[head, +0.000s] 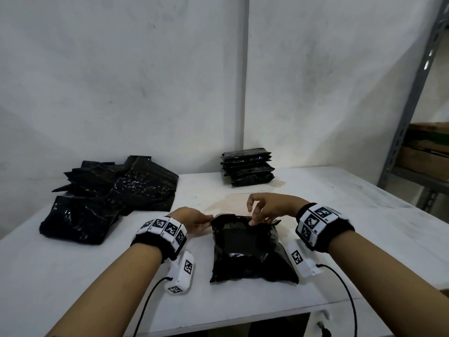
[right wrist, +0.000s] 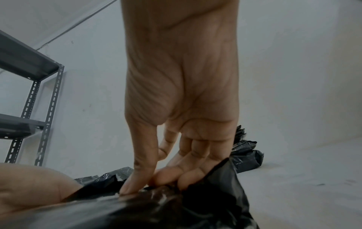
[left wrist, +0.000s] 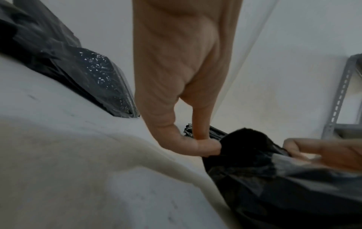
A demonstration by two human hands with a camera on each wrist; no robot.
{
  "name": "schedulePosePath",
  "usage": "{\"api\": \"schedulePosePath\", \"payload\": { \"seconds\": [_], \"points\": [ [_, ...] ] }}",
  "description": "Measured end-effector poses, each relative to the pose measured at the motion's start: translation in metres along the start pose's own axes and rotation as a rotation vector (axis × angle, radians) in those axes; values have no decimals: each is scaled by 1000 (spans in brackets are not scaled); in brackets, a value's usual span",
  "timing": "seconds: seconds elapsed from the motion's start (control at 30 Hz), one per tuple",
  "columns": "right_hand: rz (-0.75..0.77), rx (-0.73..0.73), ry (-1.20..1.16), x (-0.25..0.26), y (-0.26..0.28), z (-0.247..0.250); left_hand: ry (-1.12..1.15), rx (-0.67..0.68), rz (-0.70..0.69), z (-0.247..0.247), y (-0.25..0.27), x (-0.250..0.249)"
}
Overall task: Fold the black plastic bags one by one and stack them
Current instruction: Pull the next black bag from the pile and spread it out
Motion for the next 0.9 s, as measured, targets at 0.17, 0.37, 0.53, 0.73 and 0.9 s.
{"api": "schedulePosePath", "payload": {
  "seconds": [0.17,0.37,0.53,0.73,0.9],
  "points": [
    [-10,13,30,-1,-1,0,-471,-178,-156,27,-1,-9],
    [-12,-14,35,-2,4,3,-533,-129,-903,-2,42,-80],
    [-13,-48,27,0,7,4,-764,205,-842,-62,61,-73],
    [47,-214,-35,-11,10,19,-977,319,-866,-86,69,-61],
    [-153,-276,42,-43,3,33,-988,332,-847,-88,69,-62]
  ]
}}
Point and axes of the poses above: each hand's wrist, its own y-axis away from the middle knuckle, its own z-axis out of the back of the hand, x = y × z, the point moved 7 cm from there along -y, towards the middle knuckle, and after that the axes turned 12 degrees about -z, right-handed, at the moved point
